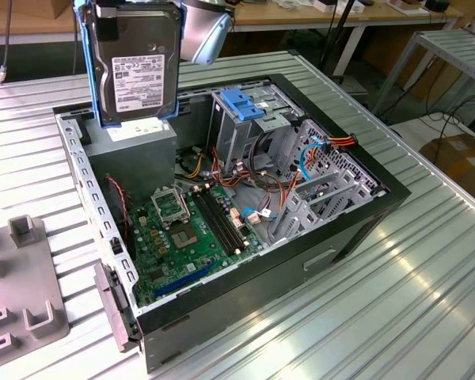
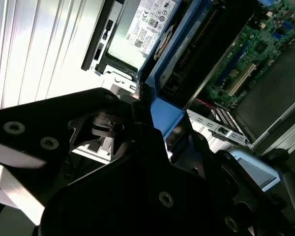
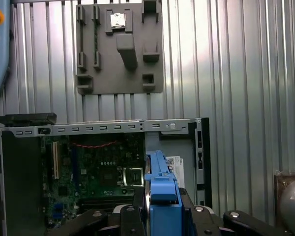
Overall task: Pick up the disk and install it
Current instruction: 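Pick up the disk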
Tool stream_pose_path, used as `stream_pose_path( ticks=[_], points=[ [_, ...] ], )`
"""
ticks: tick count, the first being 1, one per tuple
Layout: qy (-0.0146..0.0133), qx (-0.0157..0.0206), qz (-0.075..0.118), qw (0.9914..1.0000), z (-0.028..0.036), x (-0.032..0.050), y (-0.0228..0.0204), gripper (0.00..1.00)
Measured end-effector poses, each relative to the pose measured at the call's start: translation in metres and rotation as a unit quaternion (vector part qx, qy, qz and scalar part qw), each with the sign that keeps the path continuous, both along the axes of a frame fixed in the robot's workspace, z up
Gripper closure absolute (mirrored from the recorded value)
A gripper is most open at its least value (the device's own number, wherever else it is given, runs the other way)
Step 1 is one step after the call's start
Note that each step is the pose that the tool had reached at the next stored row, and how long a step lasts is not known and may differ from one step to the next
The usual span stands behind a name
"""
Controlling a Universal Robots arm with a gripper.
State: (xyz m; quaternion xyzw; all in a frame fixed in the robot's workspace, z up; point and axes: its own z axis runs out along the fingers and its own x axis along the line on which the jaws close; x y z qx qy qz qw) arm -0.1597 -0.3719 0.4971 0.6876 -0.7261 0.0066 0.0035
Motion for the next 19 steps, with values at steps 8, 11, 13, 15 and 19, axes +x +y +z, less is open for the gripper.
stream_pose_path(
  ticks=[8,11,13,15,19],
  points=[
    [0.0001,-0.0009,0.0,1.0,-0.0017,0.0101,-0.0099,0.63],
    [0.0001,-0.0019,0.0,1.0,-0.0023,0.0125,-0.0149,0.63],
    [0.0001,-0.0027,0.0,1.0,-0.003,0.0167,-0.0175,0.63],
    [0.0,-0.0037,0.0,0.99999,-0.004,0.0243,-0.019,0.63],
    [0.0001,-0.0055,0.0,0.99998,-0.0067,0.0421,-0.0216,0.63]
  ],
)
